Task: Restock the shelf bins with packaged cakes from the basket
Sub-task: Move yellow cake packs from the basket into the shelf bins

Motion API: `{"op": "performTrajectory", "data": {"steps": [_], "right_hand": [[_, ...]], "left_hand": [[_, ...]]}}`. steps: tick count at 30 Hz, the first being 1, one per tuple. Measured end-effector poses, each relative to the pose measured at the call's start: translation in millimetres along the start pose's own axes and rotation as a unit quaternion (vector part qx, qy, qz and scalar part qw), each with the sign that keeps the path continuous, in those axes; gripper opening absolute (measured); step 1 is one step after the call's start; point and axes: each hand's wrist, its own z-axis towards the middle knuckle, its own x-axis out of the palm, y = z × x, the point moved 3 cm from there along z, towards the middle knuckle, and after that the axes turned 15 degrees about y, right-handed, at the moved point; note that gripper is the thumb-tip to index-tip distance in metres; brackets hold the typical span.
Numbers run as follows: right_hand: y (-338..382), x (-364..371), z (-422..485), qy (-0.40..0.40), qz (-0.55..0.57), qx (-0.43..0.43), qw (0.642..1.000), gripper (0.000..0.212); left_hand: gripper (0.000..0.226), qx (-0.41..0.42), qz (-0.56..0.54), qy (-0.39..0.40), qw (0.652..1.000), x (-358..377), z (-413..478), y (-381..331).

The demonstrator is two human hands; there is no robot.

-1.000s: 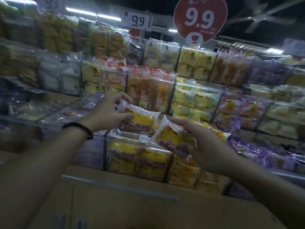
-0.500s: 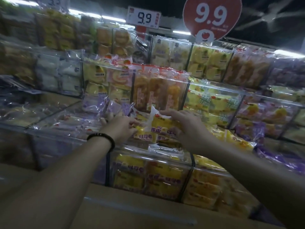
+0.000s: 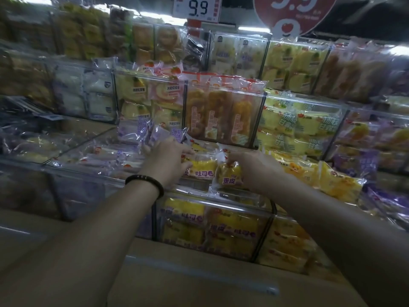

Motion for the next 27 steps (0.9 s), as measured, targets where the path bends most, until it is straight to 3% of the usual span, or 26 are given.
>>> {"op": "performTrajectory", "data": {"steps": [3,7,11,16,23,27], "right_hand": [[0,6,0,0.016,0.025,0.007,1.0,0.065],[-5,9,-14,0.027,0.059,0.007,0.998,0.089],[-7,1,-55,-0.044,0.135,-0.007,0.99,0.071],[-19,-1,-101,-0.072,0.144,-0.039,0.986,0.027],[-41,23,-173,-0.123,0.205,-0.074,0.968,0.008],[-45,52,-210,-0.12,0.25,-0.068,0.958,0.013]], "left_hand": [[0.032,0.017,-0.041,-0.022,0.999,0,0,1],[0.009,0.067,-0.212,-0.112,0.969,-12,-3,5],[0.016,0.079,-0.295,-0.176,0.936,-32,-14,5],[0.019,0.109,-0.309,-0.136,0.935,-52,-47,-16],[0.035,0.153,-0.352,0.035,0.923,-30,-148,-79],[0.036,0.186,-0.34,0.178,0.904,20,-206,-113]]}}
